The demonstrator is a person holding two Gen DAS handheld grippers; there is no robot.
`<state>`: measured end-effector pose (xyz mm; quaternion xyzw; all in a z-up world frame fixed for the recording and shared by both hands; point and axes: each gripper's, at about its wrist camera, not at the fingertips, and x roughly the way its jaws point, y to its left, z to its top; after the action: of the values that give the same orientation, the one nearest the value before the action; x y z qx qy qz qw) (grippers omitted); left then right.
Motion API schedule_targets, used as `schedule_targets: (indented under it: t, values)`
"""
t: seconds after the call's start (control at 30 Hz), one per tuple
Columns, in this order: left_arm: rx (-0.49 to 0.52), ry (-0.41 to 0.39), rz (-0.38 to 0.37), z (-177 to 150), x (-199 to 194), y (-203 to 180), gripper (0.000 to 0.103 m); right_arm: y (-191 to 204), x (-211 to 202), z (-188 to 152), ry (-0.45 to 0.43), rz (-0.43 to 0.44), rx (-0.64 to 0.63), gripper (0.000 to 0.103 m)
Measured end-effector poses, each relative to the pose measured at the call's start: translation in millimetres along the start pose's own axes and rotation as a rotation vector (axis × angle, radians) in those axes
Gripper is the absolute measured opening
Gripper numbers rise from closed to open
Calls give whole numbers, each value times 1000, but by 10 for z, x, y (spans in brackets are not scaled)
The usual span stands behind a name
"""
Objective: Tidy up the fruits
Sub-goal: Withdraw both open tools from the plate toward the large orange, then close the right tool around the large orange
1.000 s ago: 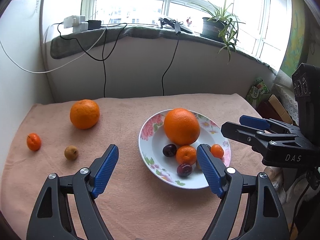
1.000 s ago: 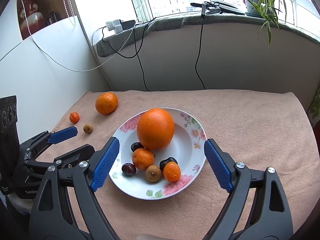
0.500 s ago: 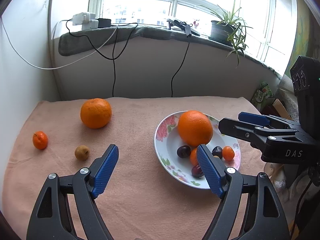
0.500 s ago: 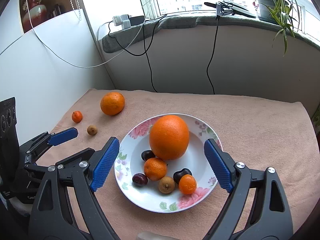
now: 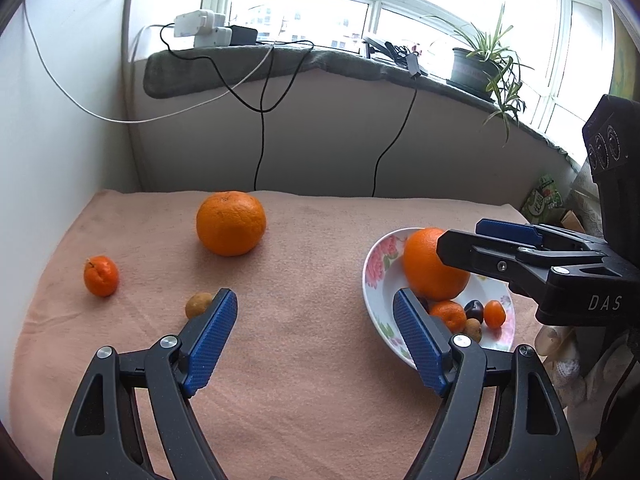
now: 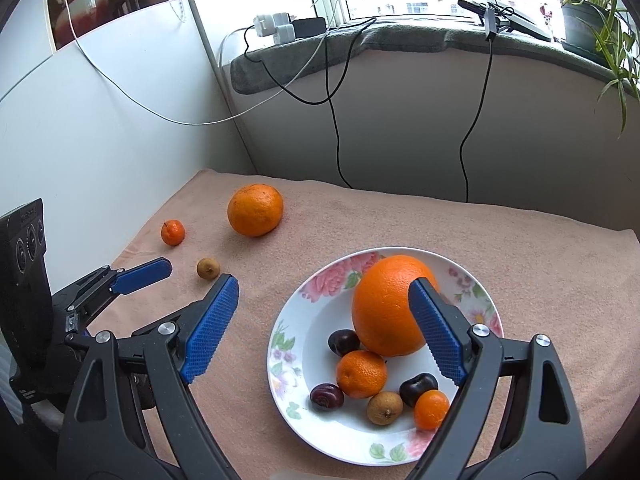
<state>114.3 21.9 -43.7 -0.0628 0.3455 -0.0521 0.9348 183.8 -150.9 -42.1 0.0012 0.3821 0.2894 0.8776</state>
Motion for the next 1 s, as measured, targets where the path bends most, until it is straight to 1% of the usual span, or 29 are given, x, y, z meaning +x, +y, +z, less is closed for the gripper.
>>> schedule_targets:
  t: [0.17,0.33,0.5,1.0]
  values:
    - [-37,8,7,33,57,195,81,78,172,117,23,25,1,89]
    - [-91,22,-6,80,150,432,81,105,368,260,55,74,41,89]
    - [-142,34,-24,130,246,639,81,152,606,387,85,104,53,89]
    - [-213,68,-92,346,644,1006,81,372,1368,694,199,123,46,89]
